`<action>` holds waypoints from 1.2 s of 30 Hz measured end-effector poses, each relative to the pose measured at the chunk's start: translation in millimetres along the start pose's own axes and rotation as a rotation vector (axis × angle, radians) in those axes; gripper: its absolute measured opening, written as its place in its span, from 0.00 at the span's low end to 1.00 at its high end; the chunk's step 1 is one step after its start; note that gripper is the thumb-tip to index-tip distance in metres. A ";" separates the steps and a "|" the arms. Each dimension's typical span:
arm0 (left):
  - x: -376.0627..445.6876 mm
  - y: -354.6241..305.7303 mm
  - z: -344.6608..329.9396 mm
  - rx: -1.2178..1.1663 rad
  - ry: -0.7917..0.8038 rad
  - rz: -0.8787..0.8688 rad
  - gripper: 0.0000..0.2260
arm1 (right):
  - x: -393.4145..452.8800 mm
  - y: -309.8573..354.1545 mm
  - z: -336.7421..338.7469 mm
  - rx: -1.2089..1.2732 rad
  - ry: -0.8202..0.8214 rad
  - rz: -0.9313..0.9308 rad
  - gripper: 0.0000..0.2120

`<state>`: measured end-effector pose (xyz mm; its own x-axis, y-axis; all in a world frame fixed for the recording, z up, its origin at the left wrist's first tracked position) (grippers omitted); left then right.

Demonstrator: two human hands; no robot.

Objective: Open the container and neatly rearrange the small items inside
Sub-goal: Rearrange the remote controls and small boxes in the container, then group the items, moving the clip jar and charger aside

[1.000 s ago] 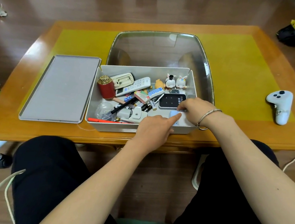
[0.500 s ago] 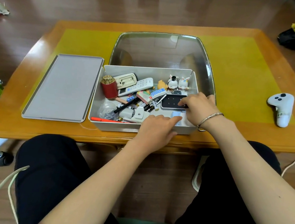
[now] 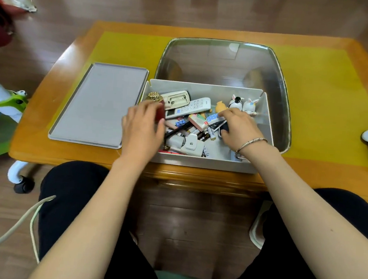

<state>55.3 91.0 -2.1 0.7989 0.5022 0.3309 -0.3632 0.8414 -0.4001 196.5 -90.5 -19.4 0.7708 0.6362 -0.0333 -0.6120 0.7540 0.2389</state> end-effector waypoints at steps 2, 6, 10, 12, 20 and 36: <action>5.4 27.2 3.0 0.018 0.021 0.125 0.19 | 9.2 -3.0 -4.3 -0.011 -0.006 -0.095 0.25; 2.5 46.3 -9.4 -0.152 0.131 0.189 0.20 | 18.7 2.0 -10.4 0.145 -0.050 -0.155 0.20; 1.1 42.5 -19.6 -0.206 0.174 0.194 0.21 | 19.9 15.8 -5.8 0.395 -0.048 -0.089 0.17; 2.8 42.8 -21.8 -0.201 0.189 0.190 0.22 | 18.2 23.0 -8.6 0.387 0.040 -0.031 0.20; 1.8 47.1 -24.1 -0.252 0.167 0.205 0.19 | 1.8 47.5 -16.4 0.942 0.162 0.062 0.21; 4.8 50.7 -25.8 -0.256 0.149 0.196 0.20 | 9.6 59.2 -15.6 0.508 0.130 0.125 0.14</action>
<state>53.0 130.9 -42.9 0.7940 0.5986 0.1057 -0.3999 0.6453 -0.6509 165.0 -37.2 -20.7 0.6495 0.7555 -0.0862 -0.5102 0.5170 0.6873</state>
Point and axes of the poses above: each hand's wrist, its own x-axis towards the middle knuckle, its own z-axis out of the back of the hand, y = z × x, the point moved 6 cm from there along x, towards the middle knuckle, and after that the axes turned 1 degree about z, right-handed, at the moved point
